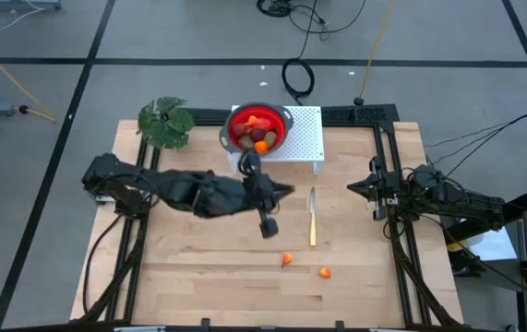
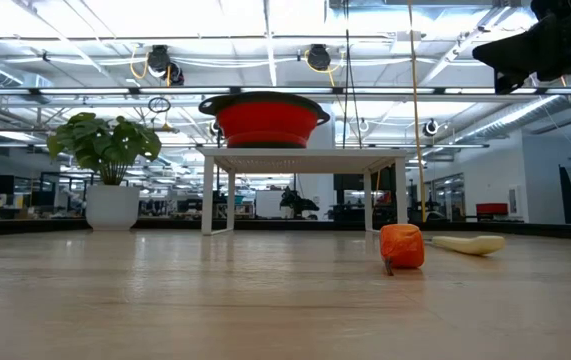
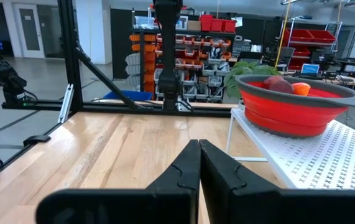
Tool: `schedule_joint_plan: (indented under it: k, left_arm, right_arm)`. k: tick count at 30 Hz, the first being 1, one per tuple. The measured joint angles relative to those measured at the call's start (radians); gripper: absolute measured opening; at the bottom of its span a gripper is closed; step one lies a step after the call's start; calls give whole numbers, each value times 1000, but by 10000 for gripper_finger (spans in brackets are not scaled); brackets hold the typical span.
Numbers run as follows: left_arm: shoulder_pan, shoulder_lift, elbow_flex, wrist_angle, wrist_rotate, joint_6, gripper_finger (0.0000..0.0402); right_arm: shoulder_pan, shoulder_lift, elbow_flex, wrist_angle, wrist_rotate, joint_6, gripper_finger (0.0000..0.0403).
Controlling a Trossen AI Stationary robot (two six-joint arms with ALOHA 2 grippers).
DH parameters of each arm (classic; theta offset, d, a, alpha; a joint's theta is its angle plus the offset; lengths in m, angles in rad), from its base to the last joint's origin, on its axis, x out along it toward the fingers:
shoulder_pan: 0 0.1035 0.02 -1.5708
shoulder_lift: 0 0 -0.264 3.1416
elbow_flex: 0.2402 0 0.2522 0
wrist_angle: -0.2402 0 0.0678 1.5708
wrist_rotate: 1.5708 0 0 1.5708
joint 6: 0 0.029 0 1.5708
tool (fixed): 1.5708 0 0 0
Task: Pick & Place Fruit
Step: Put the orange pear into the red strainer bowl on the shelf
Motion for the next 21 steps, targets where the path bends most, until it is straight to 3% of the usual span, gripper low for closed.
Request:
schedule_joint_plan:
  k: [3,8,21]
  left_arm:
    - [-23,27,0,17,0,-39,4]
    - [-54,69,0,32,21,-139,12]
    - [-86,238,0,66,217,-376,4]
  right_arm:
    - [0,0,0,-3,0,0,0]
    - [0,0,0,-4,0,0,0]
    - [0,0,0,-16,0,0,0]
